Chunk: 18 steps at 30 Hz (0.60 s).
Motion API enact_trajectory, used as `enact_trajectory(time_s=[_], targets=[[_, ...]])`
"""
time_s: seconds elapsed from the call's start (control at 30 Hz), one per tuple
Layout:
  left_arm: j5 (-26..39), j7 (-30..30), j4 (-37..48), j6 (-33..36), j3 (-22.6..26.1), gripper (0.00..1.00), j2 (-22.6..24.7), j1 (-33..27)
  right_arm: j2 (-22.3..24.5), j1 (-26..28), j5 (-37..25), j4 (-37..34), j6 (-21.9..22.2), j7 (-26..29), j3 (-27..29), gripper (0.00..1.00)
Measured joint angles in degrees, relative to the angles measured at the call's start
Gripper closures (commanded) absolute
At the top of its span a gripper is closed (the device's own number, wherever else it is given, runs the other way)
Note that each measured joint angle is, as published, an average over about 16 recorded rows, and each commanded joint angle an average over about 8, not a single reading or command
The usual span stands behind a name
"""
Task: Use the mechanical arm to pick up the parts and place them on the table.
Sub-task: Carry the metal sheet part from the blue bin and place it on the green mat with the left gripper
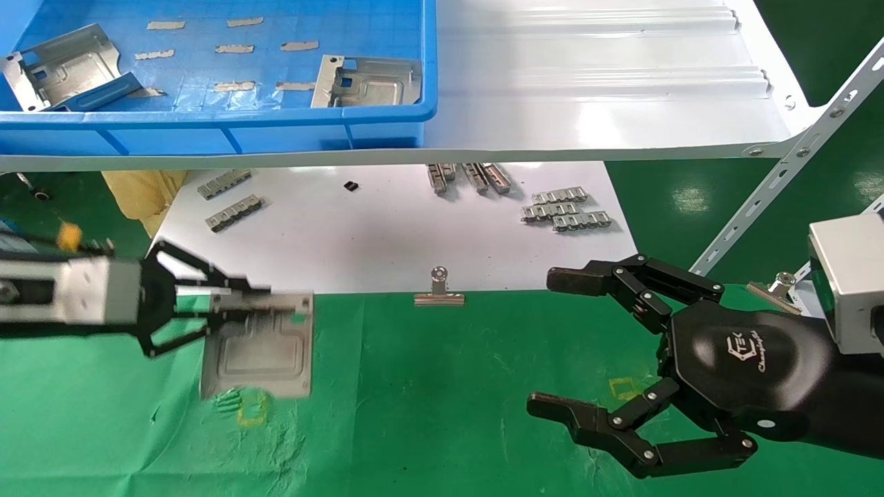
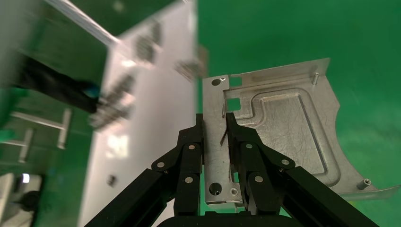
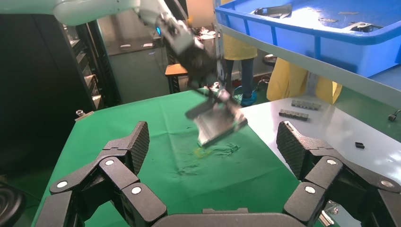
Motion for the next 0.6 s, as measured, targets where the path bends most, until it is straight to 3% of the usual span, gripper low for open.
enact_trajectory(time_s=[0.17, 0.2, 0.43, 0.47, 0.6], targets=[[3.5, 6.8, 5.2, -0.3, 2.4, 0.99, 1.9, 0.3, 0.0, 0.0, 0.0, 0.0, 0.0, 0.0, 0.0, 0.0], [4.0, 7.8, 6.2, -0.3, 2.8, 0.94, 2.3, 0.4, 0.0, 0.0, 0.0, 0.0, 0.0, 0.0, 0.0, 0.0], [6.2, 12.2, 12.2, -0.7, 4.6, 0.09, 4.5, 0.6, 0.0, 0.0, 0.0, 0.0, 0.0, 0.0, 0.0, 0.0], [6.3, 12.6, 12.9, -0.8, 4.8, 0.02, 4.8, 0.6, 0.0, 0.0, 0.0, 0.0, 0.0, 0.0, 0.0, 0.0], [6.7, 14.1, 15.5, -1.0, 5.2, 0.0, 5.7, 0.4, 0.0, 0.0, 0.0, 0.0, 0.0, 0.0, 0.0, 0.0]])
